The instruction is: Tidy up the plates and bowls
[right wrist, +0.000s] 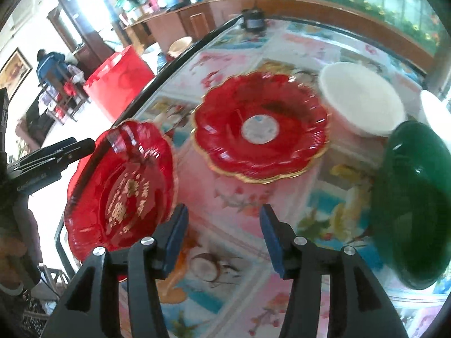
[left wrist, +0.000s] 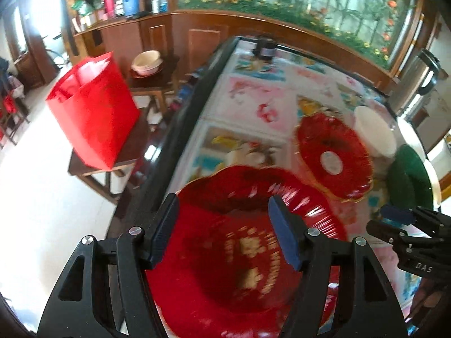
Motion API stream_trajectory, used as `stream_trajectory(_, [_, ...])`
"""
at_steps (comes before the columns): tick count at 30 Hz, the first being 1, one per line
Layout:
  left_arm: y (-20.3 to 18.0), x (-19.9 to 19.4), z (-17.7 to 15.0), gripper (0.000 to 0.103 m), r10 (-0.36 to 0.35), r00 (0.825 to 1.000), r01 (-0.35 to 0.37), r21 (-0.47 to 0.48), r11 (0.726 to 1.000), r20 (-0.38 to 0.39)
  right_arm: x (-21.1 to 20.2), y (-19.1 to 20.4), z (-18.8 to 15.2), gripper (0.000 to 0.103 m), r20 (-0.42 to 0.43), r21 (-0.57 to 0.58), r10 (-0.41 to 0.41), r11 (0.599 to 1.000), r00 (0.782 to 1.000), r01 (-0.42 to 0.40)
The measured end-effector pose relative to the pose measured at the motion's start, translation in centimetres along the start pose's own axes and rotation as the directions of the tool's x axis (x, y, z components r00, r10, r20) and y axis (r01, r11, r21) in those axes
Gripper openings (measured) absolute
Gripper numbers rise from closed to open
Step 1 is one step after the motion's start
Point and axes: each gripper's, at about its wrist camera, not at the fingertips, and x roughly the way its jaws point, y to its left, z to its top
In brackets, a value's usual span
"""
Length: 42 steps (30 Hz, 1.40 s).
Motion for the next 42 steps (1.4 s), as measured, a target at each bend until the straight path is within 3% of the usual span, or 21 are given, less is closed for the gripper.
stream_trajectory(5, [-2.7, 0.7, 2.0, 0.066, -0.037, 0.999, 0.038, 0.051, 0.998, -0.015, -0.6, -2.4, 0.3, 0.053, 0.010, 0.066, -0.035, 0.997, 0.999, 0.034])
stream_trajectory(19, [-7.2, 7.4, 7.3, 0.066, -0.076, 0.990, 0.089, 0.109, 0.990, -0.119, 2.1, -6.2, 3.5, 0.053, 0.010, 0.255, 0.013, 0.967, 1.000, -0.015])
stream_trajectory(28, [-8.5, 11.1, 8.4, 0.066, -0.081, 0.981, 0.104, 0.121, 0.987, -0.179, 3.5, -7.7, 4.6, 0.053, 0.007, 0.316, 0.019, 0.948, 1.000, -0.020])
stream_trajectory(33, [-8.4, 12.0, 8.4, 0.066, -0.069, 0.978, 0.095, 0.126, 0.987, -0.198, 4.0, -8.3, 4.7, 0.053, -0.013, 0.332, -0.013, 0.943, 1.000, 0.017])
stream_trajectory(37, [-8.3, 12.9, 8.3, 0.066, -0.073, 0.972, 0.100, 0.113, 0.989, -0.222, 4.6, -8.7, 4.6, 0.053, -0.020, 0.351, 0.014, 0.936, 1.000, -0.006])
stream_trajectory(39, [-8.4, 13.4, 8.2, 0.066, -0.066, 0.970, 0.095, 0.117, 0.988, -0.233, 4.6, -8.6, 4.6, 0.048, -0.015, 0.341, 0.016, 0.940, 1.000, -0.010])
stream_trajectory(41, [-8.5, 13.8, 8.0, 0.066, -0.066, 0.968, 0.097, 0.119, 0.988, -0.243, 4.8, -8.6, 4.5, 0.033, -0.016, 0.341, 0.021, 0.940, 1.000, -0.014])
stream_trajectory(42, [-8.5, 13.9, 7.9, 0.066, -0.067, 0.967, 0.098, 0.117, 0.988, -0.245, 4.9, -8.6, 4.5, 0.031, -0.019, 0.341, 0.020, 0.940, 1.000, -0.012])
